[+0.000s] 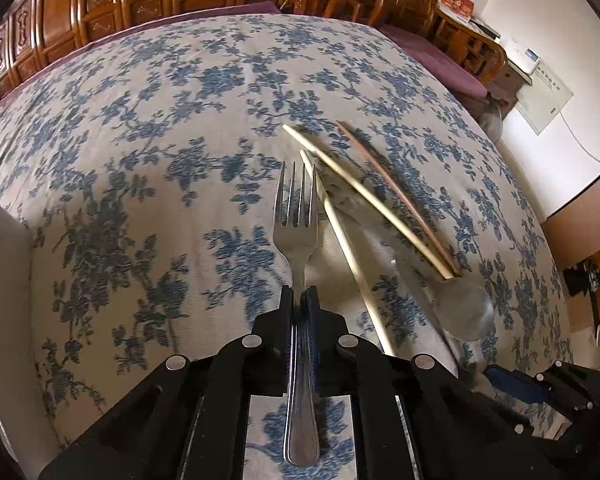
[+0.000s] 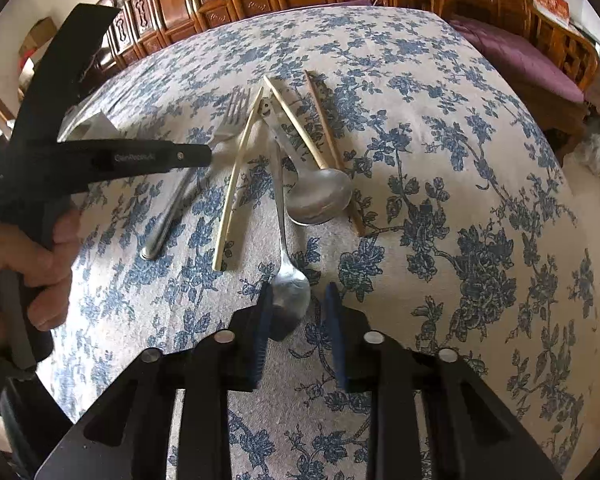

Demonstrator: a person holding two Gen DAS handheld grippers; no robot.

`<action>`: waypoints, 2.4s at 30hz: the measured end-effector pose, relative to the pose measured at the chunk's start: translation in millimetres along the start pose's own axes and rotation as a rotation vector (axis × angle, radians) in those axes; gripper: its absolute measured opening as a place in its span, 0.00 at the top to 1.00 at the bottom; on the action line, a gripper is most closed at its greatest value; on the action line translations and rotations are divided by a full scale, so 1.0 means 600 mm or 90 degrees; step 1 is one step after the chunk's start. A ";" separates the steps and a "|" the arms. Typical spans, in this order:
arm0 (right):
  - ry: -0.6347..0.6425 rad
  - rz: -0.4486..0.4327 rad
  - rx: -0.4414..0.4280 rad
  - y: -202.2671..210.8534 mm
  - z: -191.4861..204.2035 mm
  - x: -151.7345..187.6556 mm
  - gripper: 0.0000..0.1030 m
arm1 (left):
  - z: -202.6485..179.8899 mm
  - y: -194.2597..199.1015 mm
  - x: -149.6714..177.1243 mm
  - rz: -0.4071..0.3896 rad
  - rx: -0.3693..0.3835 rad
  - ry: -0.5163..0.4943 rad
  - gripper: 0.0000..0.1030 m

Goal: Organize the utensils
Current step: 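Lower the left tool onto the metal fork and close on it, then grasp the metal knife with the right tool while the left tool holds the fork, then carry the metal fork into the grey tray and open the left tool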

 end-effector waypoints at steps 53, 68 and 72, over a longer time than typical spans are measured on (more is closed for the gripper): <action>0.097 -0.101 -0.040 0.116 0.288 -0.108 0.98 | 0.300 0.289 0.063 -0.084 -0.114 0.068 0.94; 0.110 -0.084 -0.040 0.084 0.338 -0.122 0.98 | 0.348 0.256 0.067 -0.055 -0.101 0.084 0.90; 0.111 -0.085 -0.043 0.082 0.359 -0.125 0.98 | 0.354 0.287 0.078 -0.071 -0.107 0.073 0.80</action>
Point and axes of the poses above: each gripper's, at about its wrist camera, not at the fingertips, and y roughly against the way its jaws point, z to its left, x to its underside, the point moved 2 cm from there along -y, roughly the way its jaws point, and after that the axes turned 8 degrees about x, right-handed, at the moved point
